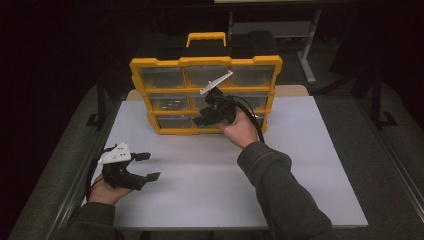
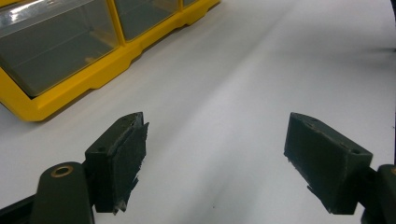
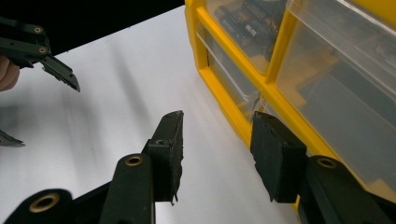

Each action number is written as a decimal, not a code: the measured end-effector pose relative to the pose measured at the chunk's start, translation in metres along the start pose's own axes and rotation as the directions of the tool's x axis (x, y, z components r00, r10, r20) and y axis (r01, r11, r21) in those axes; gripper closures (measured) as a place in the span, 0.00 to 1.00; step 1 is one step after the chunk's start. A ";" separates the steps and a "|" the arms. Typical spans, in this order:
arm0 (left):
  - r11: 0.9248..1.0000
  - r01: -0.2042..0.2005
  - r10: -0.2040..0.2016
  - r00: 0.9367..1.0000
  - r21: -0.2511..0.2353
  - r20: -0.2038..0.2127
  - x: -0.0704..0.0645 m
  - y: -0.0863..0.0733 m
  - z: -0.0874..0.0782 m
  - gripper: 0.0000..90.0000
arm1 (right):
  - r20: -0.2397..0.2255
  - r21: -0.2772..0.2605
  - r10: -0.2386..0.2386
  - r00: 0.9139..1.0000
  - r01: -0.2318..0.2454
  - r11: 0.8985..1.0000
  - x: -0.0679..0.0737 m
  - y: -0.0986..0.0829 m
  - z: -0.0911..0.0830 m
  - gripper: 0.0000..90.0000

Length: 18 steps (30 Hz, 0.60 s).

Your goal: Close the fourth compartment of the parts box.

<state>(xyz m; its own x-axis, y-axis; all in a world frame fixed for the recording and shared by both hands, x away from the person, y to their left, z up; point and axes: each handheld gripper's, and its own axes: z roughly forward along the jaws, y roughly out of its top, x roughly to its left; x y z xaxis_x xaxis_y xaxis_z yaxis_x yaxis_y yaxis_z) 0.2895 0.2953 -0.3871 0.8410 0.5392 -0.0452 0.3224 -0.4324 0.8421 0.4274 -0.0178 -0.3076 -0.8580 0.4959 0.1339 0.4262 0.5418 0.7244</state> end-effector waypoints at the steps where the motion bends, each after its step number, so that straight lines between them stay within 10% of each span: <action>1: 1.000 -0.001 0.001 1.000 0.001 0.000 0.000 0.000 0.000 0.23 | 0.001 -0.001 0.001 1.000 -0.001 1.000 0.000 -0.001 0.000 0.58; 18: 1.000 0.005 -0.005 1.000 0.001 0.000 0.000 0.000 0.001 0.23 | 0.012 -0.007 0.023 1.000 -0.023 1.000 -0.005 -0.018 -0.009 0.55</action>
<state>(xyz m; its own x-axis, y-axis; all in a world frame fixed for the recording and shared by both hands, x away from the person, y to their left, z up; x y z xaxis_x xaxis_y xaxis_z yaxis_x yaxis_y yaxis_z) 0.2896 0.2950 -0.3875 0.8397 0.5408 -0.0492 0.3266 -0.4306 0.8414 0.4213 -0.0363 -0.3153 -0.8444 0.5165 0.1424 0.4439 0.5256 0.7257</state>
